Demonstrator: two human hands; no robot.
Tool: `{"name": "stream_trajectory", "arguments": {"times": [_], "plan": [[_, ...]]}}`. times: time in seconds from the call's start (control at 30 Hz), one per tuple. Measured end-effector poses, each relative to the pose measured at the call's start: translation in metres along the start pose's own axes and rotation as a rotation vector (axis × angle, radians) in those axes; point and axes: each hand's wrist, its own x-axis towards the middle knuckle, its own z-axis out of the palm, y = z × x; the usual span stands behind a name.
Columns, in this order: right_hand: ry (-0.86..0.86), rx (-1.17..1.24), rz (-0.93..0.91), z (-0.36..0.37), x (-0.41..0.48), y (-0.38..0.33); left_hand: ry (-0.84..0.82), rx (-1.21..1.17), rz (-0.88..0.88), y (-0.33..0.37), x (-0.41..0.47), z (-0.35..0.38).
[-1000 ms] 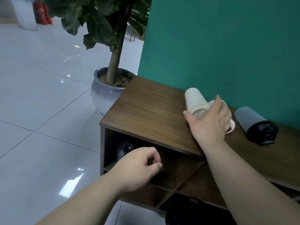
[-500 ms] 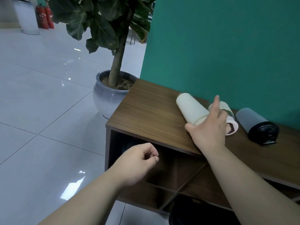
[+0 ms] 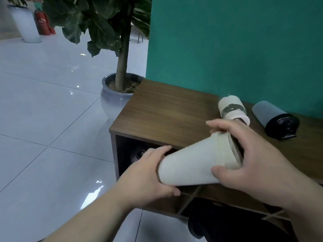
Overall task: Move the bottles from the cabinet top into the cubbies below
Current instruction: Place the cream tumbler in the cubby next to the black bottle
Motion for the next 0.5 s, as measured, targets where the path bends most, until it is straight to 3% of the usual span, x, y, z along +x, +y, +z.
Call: {"name": "stream_trajectory", "arguments": {"times": [0.07, 0.17, 0.27, 0.5], "plan": [[-0.076, -0.078, 0.004, 0.016, -0.004, 0.003, -0.112, 0.014, -0.072, 0.003, 0.000, 0.026], [-0.138, -0.105, 0.078, 0.052, -0.007, 0.020, -0.149, -0.078, -0.225, -0.017, 0.002, 0.065], [-0.162, 0.046, 0.219, 0.091, -0.014, 0.047, -0.210, -0.054, -0.244, -0.046, 0.009, 0.085], [-0.130, 0.282, 0.294, 0.147, -0.001, 0.106, -0.244, 0.049, -0.294, -0.096, 0.031, 0.119]]}}
